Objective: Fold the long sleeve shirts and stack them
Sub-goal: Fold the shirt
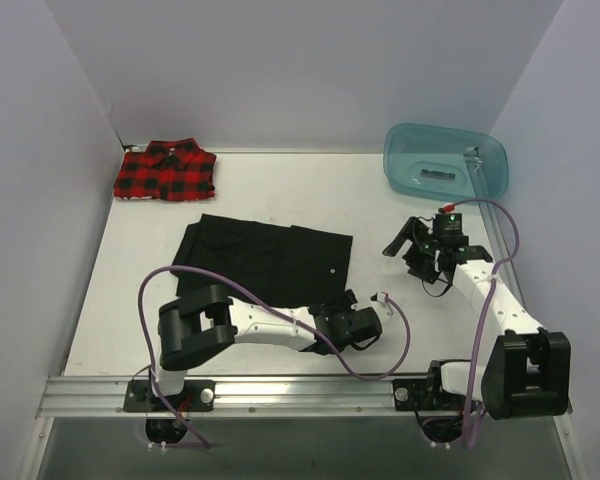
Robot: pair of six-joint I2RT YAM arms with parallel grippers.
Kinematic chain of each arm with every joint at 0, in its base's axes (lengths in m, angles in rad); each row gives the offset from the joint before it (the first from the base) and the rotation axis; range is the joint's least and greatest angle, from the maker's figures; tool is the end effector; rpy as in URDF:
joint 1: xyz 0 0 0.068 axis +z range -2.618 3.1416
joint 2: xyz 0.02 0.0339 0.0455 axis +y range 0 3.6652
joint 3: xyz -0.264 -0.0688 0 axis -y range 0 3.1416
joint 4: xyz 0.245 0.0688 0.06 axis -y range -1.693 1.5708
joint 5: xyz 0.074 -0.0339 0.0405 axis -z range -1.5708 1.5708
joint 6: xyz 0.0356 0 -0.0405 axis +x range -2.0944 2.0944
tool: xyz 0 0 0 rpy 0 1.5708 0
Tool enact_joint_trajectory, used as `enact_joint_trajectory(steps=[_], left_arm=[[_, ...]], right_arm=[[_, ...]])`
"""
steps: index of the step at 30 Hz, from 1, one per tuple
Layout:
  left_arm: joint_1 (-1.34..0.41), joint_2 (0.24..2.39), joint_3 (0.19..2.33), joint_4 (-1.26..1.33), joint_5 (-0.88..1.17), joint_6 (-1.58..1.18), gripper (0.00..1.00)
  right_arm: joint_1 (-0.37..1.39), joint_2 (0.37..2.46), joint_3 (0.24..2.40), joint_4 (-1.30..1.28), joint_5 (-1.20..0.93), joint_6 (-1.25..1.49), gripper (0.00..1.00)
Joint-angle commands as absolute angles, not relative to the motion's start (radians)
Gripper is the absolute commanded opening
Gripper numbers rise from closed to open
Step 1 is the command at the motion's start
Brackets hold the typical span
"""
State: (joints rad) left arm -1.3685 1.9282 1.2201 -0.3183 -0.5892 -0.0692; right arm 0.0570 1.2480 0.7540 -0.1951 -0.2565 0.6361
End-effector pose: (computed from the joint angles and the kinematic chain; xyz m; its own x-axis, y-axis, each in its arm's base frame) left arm 0.0980 -0.3792 0.1584 -0.2238 0.8049 -0.5495 0.7429 0.5058 0.4384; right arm 0.2632 0.0241 0.2316 -0.6595 0.5379 -0.5250 0.1755 0.7894 0.5883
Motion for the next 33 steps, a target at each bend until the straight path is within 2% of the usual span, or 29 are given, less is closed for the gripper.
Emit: enact_joint_trajectory(steps=[1, 2, 5, 6, 7, 9, 12, 20, 33], left_arm=[[-1.373, 1.957, 1.23, -0.351, -0.61, -0.091, 0.69], [-1.373, 1.97, 1.232, -0.351, -0.618, -0.091, 0.66], [-1.373, 1.994, 1.245, -0.362, -0.647, -0.087, 0.45], [-1.373, 1.999, 1.249, -0.367, -0.649, -0.089, 0.34], [-1.371, 2.0, 1.252, -0.38, -0.646, -0.094, 0.18], [-1.37, 1.99, 1.256, -0.385, -0.647, -0.115, 0.08], [-1.365, 1.945, 1.247, -0.385, -0.634, -0.158, 0.02], [-1.295, 1.798, 1.193, -0.325, -0.468, -0.267, 0.0], [-1.239, 1.779, 1.221, -0.267, -0.302, -0.347, 0.01]], right_arm=[[0.037, 1.183, 0.707, -0.222, -0.281, 0.692, 0.85], [0.037, 1.166, 0.693, -0.215, -0.285, 0.698, 0.85], [0.026, 1.152, 0.647, -0.164, -0.333, 0.719, 0.85], [0.023, 1.152, 0.637, -0.147, -0.35, 0.735, 0.85], [0.02, 1.155, 0.614, -0.129, -0.376, 0.742, 0.85], [0.006, 1.178, 0.595, -0.078, -0.416, 0.764, 0.85], [0.006, 1.209, 0.554, -0.002, -0.472, 0.791, 0.84], [0.081, 1.351, 0.437, 0.404, -0.584, 0.998, 0.85], [0.294, 1.707, 0.403, 0.862, -0.589, 1.213, 0.83]])
